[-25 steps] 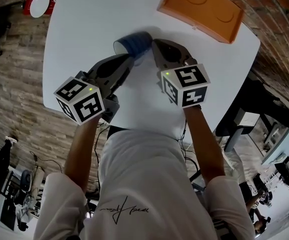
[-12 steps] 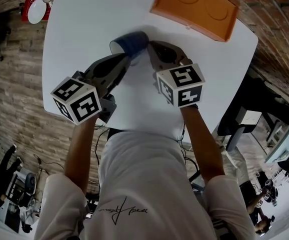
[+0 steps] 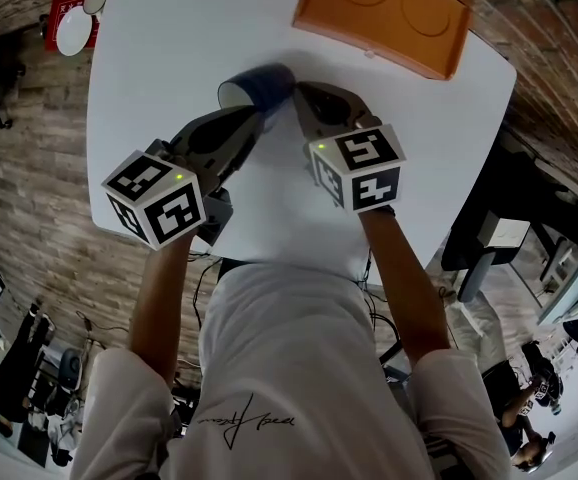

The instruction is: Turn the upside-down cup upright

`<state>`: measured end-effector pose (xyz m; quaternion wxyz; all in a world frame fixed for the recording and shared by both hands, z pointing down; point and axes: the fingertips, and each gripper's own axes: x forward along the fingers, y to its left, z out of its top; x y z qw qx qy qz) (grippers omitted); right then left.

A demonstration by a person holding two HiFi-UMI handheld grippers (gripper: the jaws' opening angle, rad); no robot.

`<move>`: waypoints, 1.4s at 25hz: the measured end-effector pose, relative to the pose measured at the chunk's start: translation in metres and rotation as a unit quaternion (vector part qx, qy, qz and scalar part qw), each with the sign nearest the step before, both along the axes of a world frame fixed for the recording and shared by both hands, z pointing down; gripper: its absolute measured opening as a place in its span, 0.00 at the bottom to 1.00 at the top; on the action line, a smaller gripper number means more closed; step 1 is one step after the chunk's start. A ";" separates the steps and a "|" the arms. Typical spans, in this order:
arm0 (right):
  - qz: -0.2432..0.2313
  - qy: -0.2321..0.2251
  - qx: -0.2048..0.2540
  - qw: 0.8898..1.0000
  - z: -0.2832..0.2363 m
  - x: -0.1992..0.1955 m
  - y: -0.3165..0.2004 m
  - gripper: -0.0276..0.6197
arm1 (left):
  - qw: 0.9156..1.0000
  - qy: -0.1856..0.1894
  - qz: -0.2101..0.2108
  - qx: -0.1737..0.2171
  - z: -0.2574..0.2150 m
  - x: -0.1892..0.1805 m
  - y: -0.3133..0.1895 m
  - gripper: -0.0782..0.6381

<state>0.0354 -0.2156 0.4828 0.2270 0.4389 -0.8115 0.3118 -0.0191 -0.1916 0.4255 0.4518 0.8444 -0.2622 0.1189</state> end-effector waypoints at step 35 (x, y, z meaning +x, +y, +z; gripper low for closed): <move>0.020 -0.017 -0.013 1.000 0.008 0.016 -0.003 0.08 | 0.998 -0.023 0.051 0.011 -0.002 0.041 -0.008 0.14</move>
